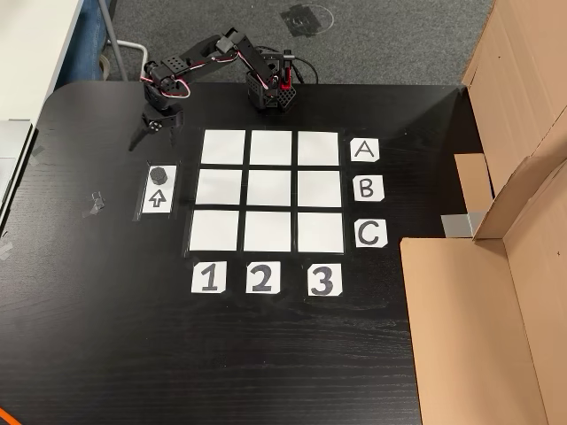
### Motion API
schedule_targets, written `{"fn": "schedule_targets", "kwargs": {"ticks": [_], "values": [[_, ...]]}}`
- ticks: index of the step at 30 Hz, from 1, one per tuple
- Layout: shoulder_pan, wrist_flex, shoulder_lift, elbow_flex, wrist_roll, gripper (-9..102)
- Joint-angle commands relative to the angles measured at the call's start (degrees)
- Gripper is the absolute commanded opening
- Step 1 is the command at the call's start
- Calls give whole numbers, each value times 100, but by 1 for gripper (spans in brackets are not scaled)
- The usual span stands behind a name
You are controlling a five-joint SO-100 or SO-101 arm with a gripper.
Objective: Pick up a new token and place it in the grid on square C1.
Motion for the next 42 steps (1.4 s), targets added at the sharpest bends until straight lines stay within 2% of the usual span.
{"fn": "schedule_targets", "kwargs": {"ticks": [1,10,42], "values": [[158,97,-167,-562,44,48],[-26,272,-756,-1046,-202,54],[-457,729,-2118,-1881,-88,56]]}}
